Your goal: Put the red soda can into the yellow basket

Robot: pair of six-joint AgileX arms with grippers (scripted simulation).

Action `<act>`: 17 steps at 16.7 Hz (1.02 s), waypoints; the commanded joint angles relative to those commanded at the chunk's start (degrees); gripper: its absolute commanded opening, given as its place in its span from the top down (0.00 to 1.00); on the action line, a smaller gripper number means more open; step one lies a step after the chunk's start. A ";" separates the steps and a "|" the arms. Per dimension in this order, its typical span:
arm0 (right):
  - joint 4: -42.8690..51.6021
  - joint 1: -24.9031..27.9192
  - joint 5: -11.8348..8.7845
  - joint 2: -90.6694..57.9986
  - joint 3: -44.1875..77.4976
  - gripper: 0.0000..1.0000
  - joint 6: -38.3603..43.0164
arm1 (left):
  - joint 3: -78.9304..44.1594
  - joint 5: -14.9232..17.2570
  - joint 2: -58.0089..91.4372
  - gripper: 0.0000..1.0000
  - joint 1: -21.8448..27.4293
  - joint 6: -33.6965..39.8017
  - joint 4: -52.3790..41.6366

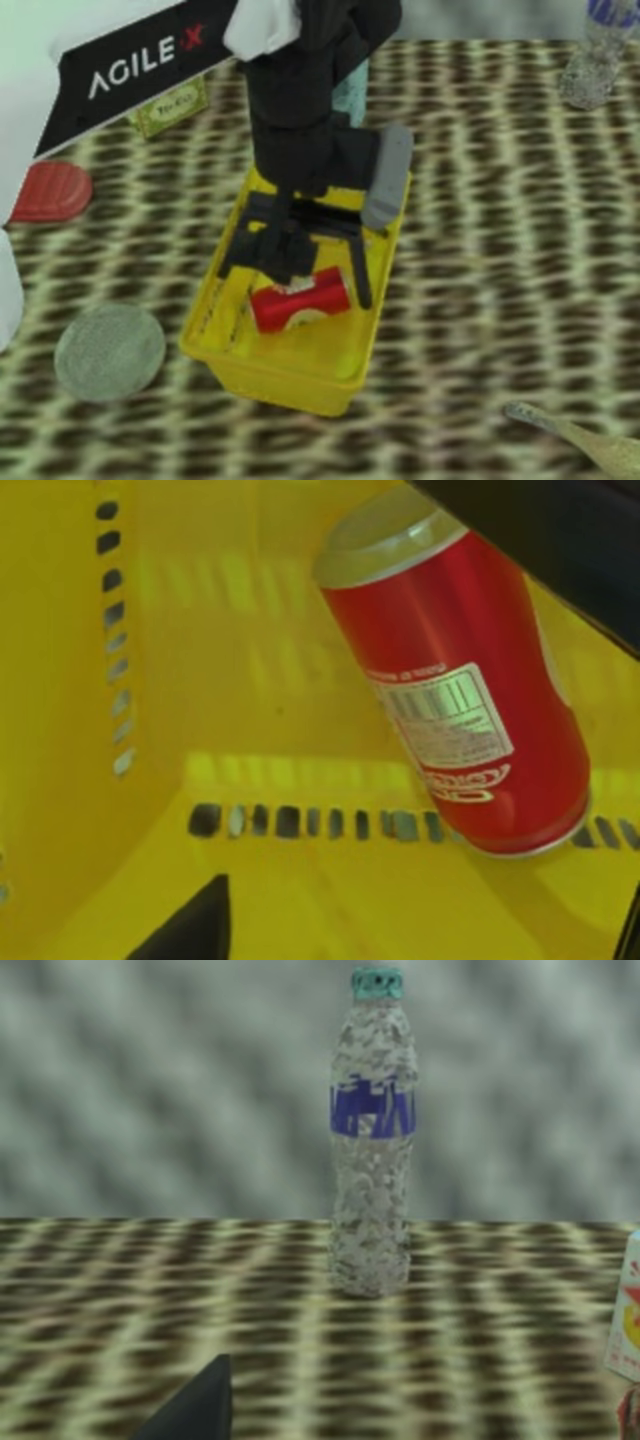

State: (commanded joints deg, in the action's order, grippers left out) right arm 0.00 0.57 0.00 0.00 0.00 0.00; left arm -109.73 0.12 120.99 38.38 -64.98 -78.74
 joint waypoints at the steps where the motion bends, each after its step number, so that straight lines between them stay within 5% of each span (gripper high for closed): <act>1: 0.00 0.00 0.00 0.00 0.00 0.00 0.00 | 0.00 0.00 0.00 0.00 0.00 0.00 0.00; 2: 0.00 0.00 0.00 0.00 0.00 0.00 0.00 | 0.00 0.00 0.00 0.00 0.00 0.00 0.00; 15: 0.00 0.00 0.00 0.00 0.00 0.00 0.00 | 0.00 0.00 0.00 0.98 0.00 0.00 0.00; 17: 0.00 0.00 0.00 0.00 0.00 0.00 0.00 | 0.00 0.00 0.00 1.00 0.00 0.00 0.00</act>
State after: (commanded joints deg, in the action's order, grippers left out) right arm 0.00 0.57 0.00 0.00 0.00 0.00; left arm -109.73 0.12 120.99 38.38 -64.98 -78.74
